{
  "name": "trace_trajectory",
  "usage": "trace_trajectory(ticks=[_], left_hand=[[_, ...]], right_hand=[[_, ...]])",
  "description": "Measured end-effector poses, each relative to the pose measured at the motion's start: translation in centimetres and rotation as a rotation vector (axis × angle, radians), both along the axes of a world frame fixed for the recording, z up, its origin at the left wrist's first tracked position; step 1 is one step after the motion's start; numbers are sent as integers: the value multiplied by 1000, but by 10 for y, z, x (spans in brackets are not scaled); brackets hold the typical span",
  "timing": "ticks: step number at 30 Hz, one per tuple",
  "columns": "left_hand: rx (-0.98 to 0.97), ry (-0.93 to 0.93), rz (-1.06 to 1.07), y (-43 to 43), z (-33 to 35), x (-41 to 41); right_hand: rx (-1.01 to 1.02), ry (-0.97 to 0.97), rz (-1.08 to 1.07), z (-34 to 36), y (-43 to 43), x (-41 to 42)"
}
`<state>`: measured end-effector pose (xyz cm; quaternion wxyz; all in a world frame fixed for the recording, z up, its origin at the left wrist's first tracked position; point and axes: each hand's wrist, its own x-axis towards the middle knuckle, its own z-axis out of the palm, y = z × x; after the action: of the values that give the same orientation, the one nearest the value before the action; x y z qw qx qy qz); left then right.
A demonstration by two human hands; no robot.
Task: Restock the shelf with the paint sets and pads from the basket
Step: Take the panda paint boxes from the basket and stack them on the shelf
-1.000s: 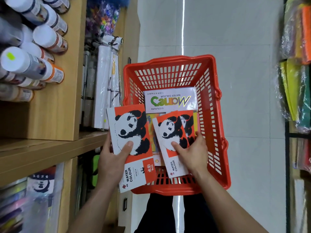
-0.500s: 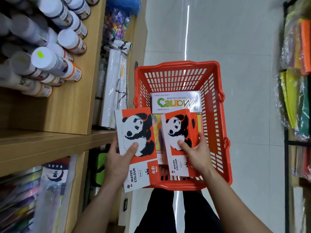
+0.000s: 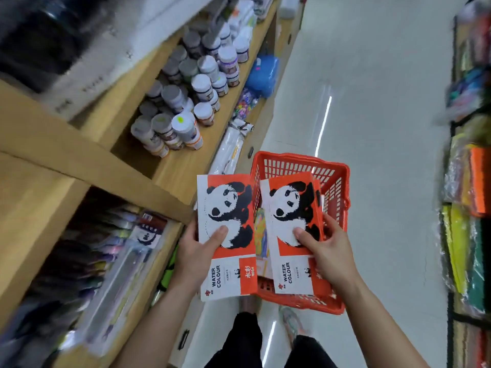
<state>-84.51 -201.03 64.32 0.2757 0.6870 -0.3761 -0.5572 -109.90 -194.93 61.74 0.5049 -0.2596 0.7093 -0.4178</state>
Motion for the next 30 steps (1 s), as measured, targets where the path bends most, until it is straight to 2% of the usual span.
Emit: trace_trajectory(ticks=[10, 17, 21, 24, 30], left_hand=[[-338, -9, 455, 133, 151, 50], [-474, -54, 749, 213, 212, 100], [-530, -63, 852, 239, 234, 125], [-541, -45, 888, 252, 240, 151], [-536, -23, 936, 260, 245, 213]], right_hand=[[-310, -174, 454, 149, -4, 59], [-486, -203, 796, 238, -19, 157], [-501, -215, 899, 266, -36, 233], [-414, -213, 961, 278, -50, 284], [-296, -20, 1078, 288, -76, 354]])
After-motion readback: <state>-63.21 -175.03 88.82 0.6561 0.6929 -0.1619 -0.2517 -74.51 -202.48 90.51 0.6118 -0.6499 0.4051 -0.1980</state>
